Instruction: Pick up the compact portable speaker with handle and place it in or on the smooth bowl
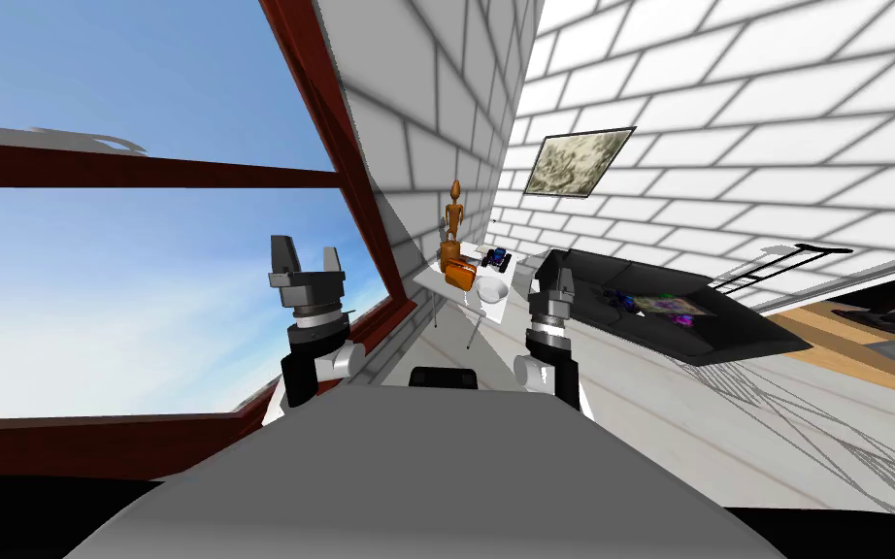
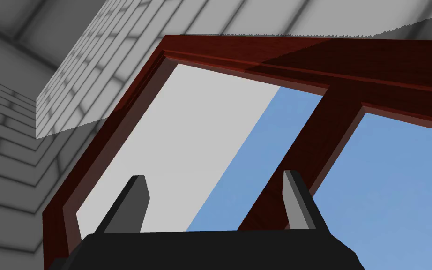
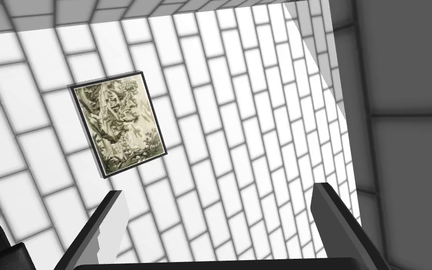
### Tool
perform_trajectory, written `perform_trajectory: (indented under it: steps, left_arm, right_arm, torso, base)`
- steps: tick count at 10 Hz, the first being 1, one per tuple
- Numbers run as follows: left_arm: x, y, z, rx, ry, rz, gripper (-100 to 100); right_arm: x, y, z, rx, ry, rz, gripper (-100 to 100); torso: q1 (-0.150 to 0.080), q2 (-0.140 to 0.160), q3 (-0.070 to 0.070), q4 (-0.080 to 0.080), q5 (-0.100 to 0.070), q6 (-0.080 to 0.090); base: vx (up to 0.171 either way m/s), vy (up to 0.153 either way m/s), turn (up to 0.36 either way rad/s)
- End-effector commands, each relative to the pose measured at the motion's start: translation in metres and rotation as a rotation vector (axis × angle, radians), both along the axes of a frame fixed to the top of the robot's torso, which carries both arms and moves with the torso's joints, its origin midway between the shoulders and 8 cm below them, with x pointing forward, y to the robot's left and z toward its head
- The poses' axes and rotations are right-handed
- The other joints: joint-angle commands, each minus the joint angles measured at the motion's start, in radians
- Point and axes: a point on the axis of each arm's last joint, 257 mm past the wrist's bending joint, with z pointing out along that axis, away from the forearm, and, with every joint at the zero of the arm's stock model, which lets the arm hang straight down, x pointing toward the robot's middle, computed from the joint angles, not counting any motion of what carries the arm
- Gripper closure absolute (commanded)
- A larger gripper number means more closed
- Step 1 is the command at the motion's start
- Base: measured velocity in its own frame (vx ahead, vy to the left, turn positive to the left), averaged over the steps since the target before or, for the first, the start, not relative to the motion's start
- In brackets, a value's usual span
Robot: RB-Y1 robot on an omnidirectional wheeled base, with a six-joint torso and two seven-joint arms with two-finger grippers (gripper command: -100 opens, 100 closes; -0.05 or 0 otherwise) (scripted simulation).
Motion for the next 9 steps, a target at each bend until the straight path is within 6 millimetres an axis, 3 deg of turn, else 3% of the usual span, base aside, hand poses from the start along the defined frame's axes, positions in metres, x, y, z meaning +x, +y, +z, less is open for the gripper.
perform_trajectory:
  steps: [1, 9]
  left_arm:
    - [0.000, 0.000, 0.000, 0.000, 0.000, 0.000, 0]
    - [0.000, 0.000, 0.000, 0.000, 0.000, 0.000, 0]
  right_arm:
    - [0.005, 0.003, 0.001, -0.043, 0.008, 0.007, -100]
    - [0.041, 0.011, 0.008, -0.246, 0.054, -0.011, -100]
  torso:
    - [0.000, 0.000, 0.000, 0.000, 0.000, 0.000]
    - [-0.003, 0.000, 0.000, 0.000, -0.001, 0.000]
  base:
    - [-0.004, -0.018, 0.101]
    - [-0.013, -0.049, 0.145]
